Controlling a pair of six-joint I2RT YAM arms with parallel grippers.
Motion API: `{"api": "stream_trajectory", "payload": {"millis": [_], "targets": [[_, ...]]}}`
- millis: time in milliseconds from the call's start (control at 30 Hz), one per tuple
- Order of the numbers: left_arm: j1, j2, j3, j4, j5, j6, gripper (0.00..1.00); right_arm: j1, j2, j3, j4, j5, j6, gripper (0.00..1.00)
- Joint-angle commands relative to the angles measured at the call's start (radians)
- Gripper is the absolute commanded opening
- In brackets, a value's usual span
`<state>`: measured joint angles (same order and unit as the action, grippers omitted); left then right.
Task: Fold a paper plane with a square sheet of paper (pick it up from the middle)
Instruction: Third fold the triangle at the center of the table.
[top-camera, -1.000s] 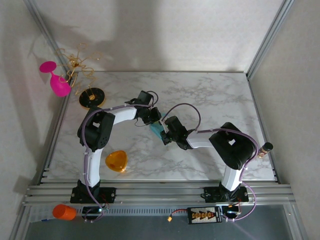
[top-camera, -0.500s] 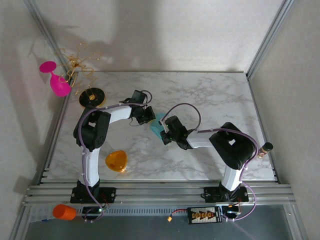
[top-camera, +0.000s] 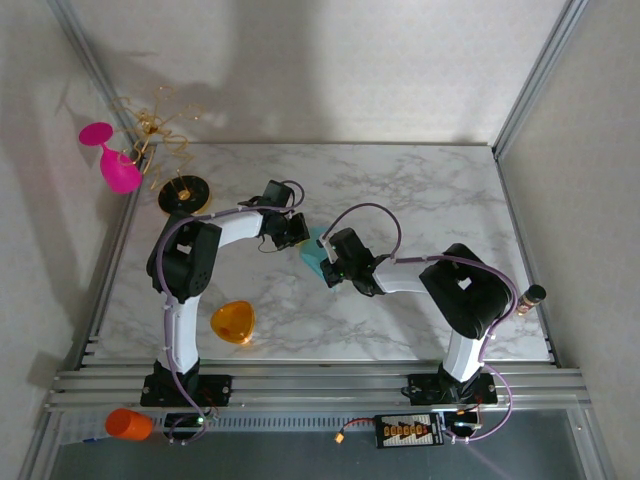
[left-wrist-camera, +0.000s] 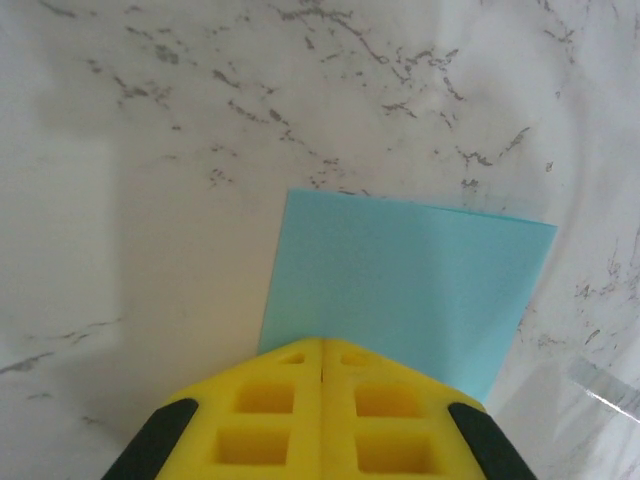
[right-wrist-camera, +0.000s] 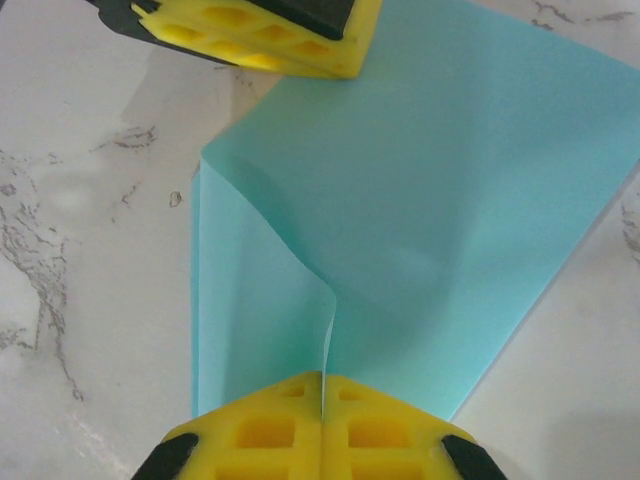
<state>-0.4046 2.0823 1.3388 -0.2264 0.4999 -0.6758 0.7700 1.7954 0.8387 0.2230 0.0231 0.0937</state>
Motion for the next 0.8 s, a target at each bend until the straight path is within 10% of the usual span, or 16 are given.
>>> {"api": "stream_trajectory", "payload": {"millis": [0, 767], "targets": [[-0.002, 0.024, 0.016, -0.055, -0.034, 0.025, 0.05, -0.007, 0.013, 0.023, -0.018, 0.0, -0.011, 0.01], [0.002, -0.05, 0.031, -0.053, -0.055, 0.005, 0.08, -0.008, 0.054, 0.037, -0.053, -0.007, -0.01, 0.02]]}}
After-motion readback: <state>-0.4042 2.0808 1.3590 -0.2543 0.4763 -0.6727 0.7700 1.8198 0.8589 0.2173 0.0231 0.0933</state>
